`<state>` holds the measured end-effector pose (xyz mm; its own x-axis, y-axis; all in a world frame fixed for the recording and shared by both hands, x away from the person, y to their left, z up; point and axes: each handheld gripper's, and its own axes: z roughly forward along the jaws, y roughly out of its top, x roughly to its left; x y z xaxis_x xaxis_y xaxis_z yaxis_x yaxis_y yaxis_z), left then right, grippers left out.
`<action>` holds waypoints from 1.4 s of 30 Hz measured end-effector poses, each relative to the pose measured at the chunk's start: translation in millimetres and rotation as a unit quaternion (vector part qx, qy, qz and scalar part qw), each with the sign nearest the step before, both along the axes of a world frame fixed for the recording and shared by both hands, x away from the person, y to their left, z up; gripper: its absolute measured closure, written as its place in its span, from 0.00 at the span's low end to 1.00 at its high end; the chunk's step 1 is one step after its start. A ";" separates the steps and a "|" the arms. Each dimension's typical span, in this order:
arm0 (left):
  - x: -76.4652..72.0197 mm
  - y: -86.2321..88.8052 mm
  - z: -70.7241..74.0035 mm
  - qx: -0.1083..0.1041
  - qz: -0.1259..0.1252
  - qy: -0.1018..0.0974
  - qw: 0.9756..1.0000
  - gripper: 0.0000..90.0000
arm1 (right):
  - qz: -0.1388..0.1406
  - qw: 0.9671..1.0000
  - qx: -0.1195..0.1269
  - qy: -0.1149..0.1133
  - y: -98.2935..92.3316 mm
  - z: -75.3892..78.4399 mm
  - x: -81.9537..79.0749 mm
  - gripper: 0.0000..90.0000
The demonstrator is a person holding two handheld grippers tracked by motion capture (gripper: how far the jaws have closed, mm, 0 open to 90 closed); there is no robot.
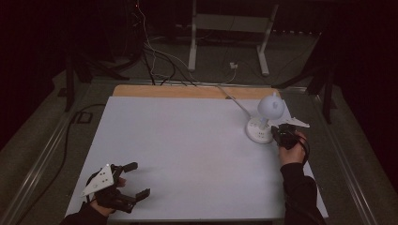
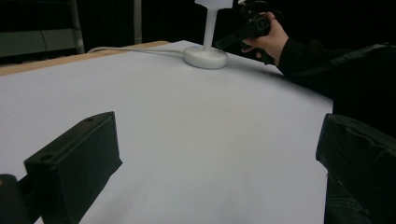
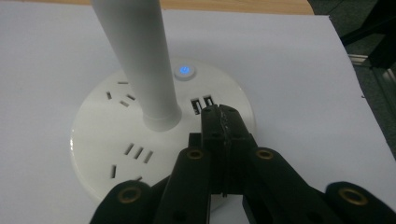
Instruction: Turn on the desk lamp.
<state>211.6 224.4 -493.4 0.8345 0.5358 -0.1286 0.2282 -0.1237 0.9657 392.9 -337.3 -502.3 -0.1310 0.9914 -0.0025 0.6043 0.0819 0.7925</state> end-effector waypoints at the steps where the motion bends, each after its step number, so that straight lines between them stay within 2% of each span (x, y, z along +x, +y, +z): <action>1: 0.0 0.0 0.0 0.000 0.000 0.000 1.000 0.00 | 0.000 1.000 -0.002 0.001 0.8 -1.4 0.2 1.00; 4: 0.0 0.1 0.0 0.000 -0.001 0.000 1.000 0.00 | -0.001 1.000 -0.001 0.000 0.7 -1.8 0.1 1.00; 9: -0.5 -0.5 0.0 0.001 -0.003 0.000 1.000 0.00 | -0.006 1.000 -0.019 -0.004 0.0 -3.6 -1.3 1.00; 11: -0.8 -0.3 0.3 0.000 -0.004 -0.003 1.000 0.00 | 0.002 1.000 0.007 -0.007 -8.0 -5.2 -2.4 1.00; 13: 0.2 -0.2 0.0 -0.001 -0.002 -0.001 1.000 0.00 | 0.003 1.000 0.015 -0.002 -7.5 -3.3 -2.1 1.00; 15: 0.4 -0.4 -0.1 0.000 -0.003 0.000 1.000 0.00 | 0.006 1.000 0.010 -0.007 -5.6 -2.2 -2.4 1.00; 16: 0.4 -0.6 -0.1 0.000 -0.002 0.000 1.000 0.00 | 0.009 1.000 0.015 -0.018 -3.0 1.8 -2.9 1.00; 18: -0.1 -0.6 0.1 0.002 -0.003 -0.002 1.000 0.00 | 0.012 1.000 0.017 -0.022 -1.9 4.7 -3.4 0.99; 20: -0.1 -0.3 0.1 -0.001 -0.003 -0.001 1.000 0.00 | 0.026 0.999 0.021 -0.038 0.6 13.0 -5.3 0.80; 23: 0.5 0.0 0.0 -0.001 -0.003 0.000 1.000 0.00 | 0.040 0.998 0.024 -0.035 1.5 17.1 -6.3 0.74; 28: -0.6 -0.3 0.7 -0.001 -0.003 -0.003 1.000 0.00 | 0.053 0.997 0.038 -0.035 1.6 21.2 -11.1 0.47; 30: -0.3 0.0 0.7 -0.001 -0.003 -0.003 1.000 0.00 | 0.053 0.998 0.037 -0.028 1.5 24.0 -12.9 0.39; 31: -0.3 0.1 0.8 -0.001 -0.003 -0.003 1.000 0.00 | 0.053 0.998 0.037 -0.028 1.5 24.0 -12.9 0.39; 32: -0.4 0.1 0.8 -0.001 -0.003 -0.003 1.000 0.00 | 0.056 0.997 0.042 -0.028 0.4 27.1 -15.5 0.33; 34: -0.5 0.0 0.8 -0.001 -0.003 -0.003 1.000 0.00 | 0.057 0.997 0.045 -0.027 -0.1 28.4 -17.0 0.31; 37: -0.5 -0.1 0.8 -0.002 -0.004 -0.003 1.000 0.00 | 0.063 0.996 0.054 -0.026 -1.2 31.7 -21.7 0.21; 38: -0.5 -0.1 0.9 -0.002 -0.004 -0.003 1.000 0.00 | 0.068 0.996 0.055 -0.027 -1.5 32.7 -23.7 0.17; 39: -0.6 -0.1 0.9 -0.001 -0.004 -0.003 1.000 0.00 | 0.087 0.994 0.062 -0.023 -1.8 34.3 -27.9 0.11; 40: -0.7 -0.1 0.9 -0.002 -0.003 -0.003 1.000 0.00 | 0.087 0.994 0.062 -0.023 -1.8 34.3 -27.9 0.11; 41: -0.8 0.1 0.9 -0.002 -0.003 -0.003 1.000 0.00 | 0.100 0.993 0.062 -0.022 -0.1 35.5 -31.9 0.05; 42: -0.8 0.2 0.9 -0.002 -0.003 -0.003 1.000 0.00 | 0.100 0.993 0.062 -0.022 -0.1 35.5 -31.9 0.05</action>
<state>210.8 224.7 -492.5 0.8381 0.5309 -0.1254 0.2220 -0.1219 0.9674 361.0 -337.4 -466.8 -0.3287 0.9384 0.1070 0.5501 0.0981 0.8293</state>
